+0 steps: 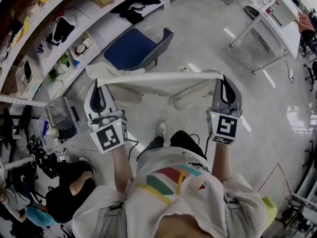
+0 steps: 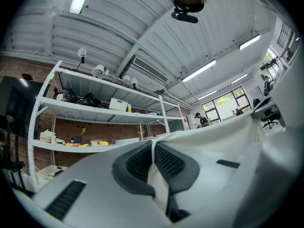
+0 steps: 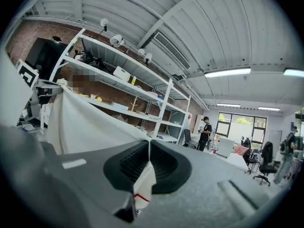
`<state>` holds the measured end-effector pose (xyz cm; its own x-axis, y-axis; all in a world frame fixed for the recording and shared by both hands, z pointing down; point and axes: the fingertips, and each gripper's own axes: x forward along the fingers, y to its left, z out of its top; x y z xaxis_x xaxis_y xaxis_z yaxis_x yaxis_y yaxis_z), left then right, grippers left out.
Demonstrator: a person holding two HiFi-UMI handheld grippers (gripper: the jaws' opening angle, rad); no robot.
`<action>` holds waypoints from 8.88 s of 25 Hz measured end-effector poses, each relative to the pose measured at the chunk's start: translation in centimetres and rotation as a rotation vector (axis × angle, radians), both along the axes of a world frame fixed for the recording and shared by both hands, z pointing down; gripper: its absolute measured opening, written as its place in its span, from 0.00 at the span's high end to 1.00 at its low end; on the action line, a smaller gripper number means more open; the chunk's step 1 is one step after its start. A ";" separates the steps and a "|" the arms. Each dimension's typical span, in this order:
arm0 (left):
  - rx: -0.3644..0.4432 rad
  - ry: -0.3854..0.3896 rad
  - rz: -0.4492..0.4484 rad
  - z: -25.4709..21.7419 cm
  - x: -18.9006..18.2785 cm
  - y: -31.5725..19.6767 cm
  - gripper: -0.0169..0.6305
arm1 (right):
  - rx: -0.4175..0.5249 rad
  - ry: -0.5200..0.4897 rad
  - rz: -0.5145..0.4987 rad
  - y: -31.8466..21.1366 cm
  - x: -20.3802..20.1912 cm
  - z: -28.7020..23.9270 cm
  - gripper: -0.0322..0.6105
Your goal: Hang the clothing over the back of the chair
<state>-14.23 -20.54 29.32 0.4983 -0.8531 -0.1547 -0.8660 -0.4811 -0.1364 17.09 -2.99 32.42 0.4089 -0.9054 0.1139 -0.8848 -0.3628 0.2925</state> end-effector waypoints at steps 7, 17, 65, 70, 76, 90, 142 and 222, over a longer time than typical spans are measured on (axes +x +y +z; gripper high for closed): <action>-0.017 -0.023 -0.052 -0.8 3.6 -1.4 0.95 | -0.012 -0.040 -0.045 -2.4 4.2 0.5 0.94; -0.061 -0.003 -0.208 -1.1 4.2 -1.6 0.95 | 0.005 -0.049 -0.199 -7.0 6.6 -0.1 0.94; 0.053 -0.213 -0.479 -16.3 4.0 -12.4 0.95 | 0.146 0.260 -0.659 -36.5 7.3 -18.4 0.94; 0.067 -0.204 -0.470 -15.9 3.6 -11.2 0.95 | 0.149 0.314 -0.658 -34.6 7.0 -18.6 0.94; 0.118 -0.187 -0.466 -17.5 3.6 -9.9 0.95 | 0.191 0.343 -0.642 -31.6 7.2 -20.6 0.93; 0.118 -0.186 -0.437 -17.5 3.6 -7.7 0.95 | 0.206 0.355 -0.604 -27.5 7.4 -22.2 0.93; -0.343 -0.381 -0.374 9.3 4.0 -13.6 0.95 | -0.346 0.312 -0.650 -35.4 7.6 4.7 0.93; -0.712 -0.373 -0.244 30.9 6.0 -10.4 0.73 | -0.615 0.122 -0.626 -32.2 8.1 25.1 0.77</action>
<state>-8.22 -30.97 60.18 0.1987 -0.7754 0.5994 -0.9154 -0.3654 -0.1692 25.16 -35.22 57.47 -0.1003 -0.7597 0.6425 -0.8180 0.4306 0.3814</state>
